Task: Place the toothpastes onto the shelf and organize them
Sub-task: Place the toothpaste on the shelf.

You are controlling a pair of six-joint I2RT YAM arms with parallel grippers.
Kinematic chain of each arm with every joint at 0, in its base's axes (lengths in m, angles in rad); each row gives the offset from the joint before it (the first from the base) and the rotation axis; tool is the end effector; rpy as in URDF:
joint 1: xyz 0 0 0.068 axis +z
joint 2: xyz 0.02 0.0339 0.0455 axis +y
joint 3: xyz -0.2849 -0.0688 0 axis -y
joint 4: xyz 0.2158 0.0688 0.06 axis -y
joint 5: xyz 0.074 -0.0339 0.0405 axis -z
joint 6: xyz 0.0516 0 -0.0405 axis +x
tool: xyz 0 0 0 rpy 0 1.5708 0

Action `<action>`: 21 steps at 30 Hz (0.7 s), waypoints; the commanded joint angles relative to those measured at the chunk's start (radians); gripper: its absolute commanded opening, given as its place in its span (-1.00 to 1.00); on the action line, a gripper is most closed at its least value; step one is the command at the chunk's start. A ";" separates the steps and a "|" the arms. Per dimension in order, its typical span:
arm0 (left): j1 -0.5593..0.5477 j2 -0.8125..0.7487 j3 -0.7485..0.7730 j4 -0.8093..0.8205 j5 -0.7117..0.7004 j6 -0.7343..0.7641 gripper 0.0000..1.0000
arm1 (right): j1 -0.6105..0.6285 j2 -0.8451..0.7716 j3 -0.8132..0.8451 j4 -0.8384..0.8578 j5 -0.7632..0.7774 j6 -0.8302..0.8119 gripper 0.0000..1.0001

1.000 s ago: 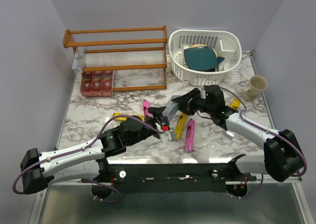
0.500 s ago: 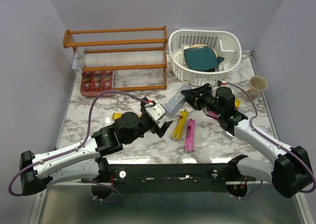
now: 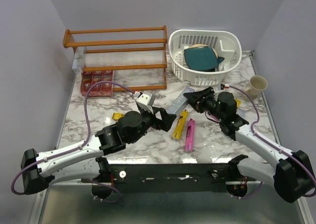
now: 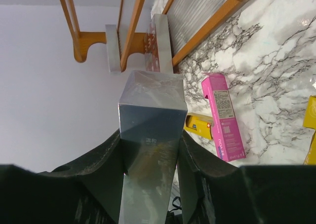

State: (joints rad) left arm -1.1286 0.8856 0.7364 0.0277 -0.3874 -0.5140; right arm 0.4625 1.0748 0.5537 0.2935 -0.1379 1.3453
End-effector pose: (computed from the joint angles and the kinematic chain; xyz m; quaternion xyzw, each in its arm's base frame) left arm 0.0959 -0.1570 0.3466 0.1006 0.7389 -0.3780 0.5487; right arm 0.1967 0.1060 0.2804 0.2949 0.7244 0.5211 0.3416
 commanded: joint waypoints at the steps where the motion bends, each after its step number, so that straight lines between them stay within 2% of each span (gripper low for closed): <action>1: 0.027 0.052 0.006 0.031 0.014 -0.083 0.98 | -0.007 -0.047 -0.018 0.065 0.031 -0.006 -0.61; 9: 0.029 0.114 -0.015 0.078 0.045 -0.063 0.95 | -0.010 -0.055 -0.031 0.082 0.017 0.002 -0.61; 15: 0.029 0.176 -0.026 0.147 0.058 -0.054 0.73 | -0.010 -0.059 -0.037 0.093 0.012 0.009 -0.61; 18: 0.029 0.202 -0.025 0.164 0.053 -0.044 0.58 | -0.012 -0.062 -0.040 0.091 0.015 0.008 -0.62; 21: 0.029 0.214 -0.025 0.182 0.044 -0.029 0.34 | -0.015 -0.064 -0.043 0.093 0.015 0.005 -0.62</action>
State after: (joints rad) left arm -1.1007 1.0863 0.7231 0.1375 -0.3374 -0.5648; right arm 0.4564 1.0374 0.5194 0.3237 -0.1383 1.3422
